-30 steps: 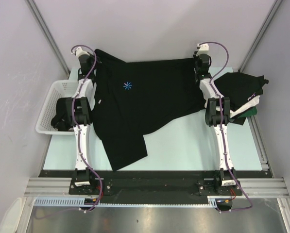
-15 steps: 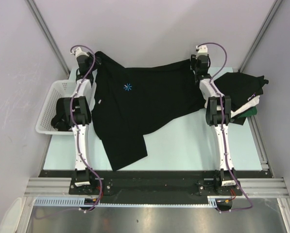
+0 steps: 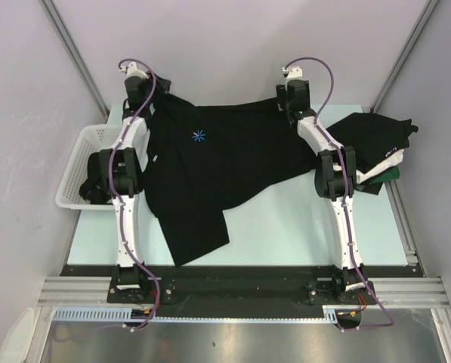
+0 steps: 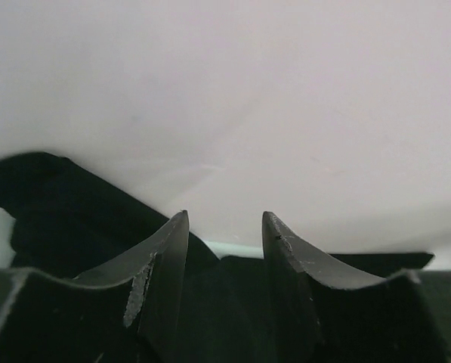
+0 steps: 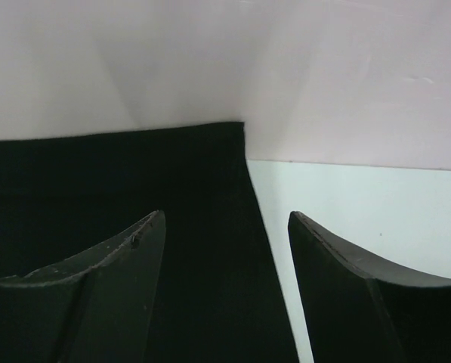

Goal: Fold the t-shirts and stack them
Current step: Flatten out the tshirt

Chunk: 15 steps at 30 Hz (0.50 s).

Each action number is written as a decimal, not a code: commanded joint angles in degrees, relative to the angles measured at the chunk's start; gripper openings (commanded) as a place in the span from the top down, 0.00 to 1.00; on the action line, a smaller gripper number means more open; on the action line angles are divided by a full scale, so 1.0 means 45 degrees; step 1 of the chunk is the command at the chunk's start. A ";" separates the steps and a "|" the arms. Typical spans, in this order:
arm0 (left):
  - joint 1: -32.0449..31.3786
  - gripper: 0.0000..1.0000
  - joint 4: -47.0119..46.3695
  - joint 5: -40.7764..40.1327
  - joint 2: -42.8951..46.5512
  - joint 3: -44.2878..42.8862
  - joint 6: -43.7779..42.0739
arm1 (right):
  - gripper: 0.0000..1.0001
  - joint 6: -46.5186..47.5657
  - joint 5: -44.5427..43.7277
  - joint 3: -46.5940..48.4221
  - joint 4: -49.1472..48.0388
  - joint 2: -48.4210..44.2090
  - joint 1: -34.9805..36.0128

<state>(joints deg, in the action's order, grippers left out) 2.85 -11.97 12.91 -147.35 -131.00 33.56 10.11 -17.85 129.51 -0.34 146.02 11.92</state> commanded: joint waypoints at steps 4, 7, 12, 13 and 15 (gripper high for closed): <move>-0.0340 0.50 -0.0271 0.1447 0.1727 0.0888 0.0002 | 0.29 -0.0683 -0.1150 0.0106 0.3197 -0.1978 0.0124; -0.0497 0.49 -0.0017 0.1955 0.2136 0.1315 0.0023 | 0.29 -0.1191 -0.1541 0.0067 0.4583 -0.2290 0.0182; -0.0517 0.47 -0.0231 0.2600 0.3426 0.3655 0.0237 | 0.28 -0.1329 -0.1952 0.0068 0.6675 -0.2779 0.0475; -0.0865 0.46 -0.0289 0.2833 0.3698 0.4010 0.0237 | 0.27 -0.1251 -0.1875 -0.0068 0.6851 -0.3051 0.0572; -0.0965 0.44 -0.0407 0.3010 0.4441 0.5100 0.0237 | 0.27 -0.1231 -0.1855 -0.0419 0.7359 -0.3267 0.0612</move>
<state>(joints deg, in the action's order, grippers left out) 0.51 -11.42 22.22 -136.20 -114.41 34.09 5.34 -24.64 129.14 24.80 137.40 13.26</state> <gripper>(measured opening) 0.542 0.723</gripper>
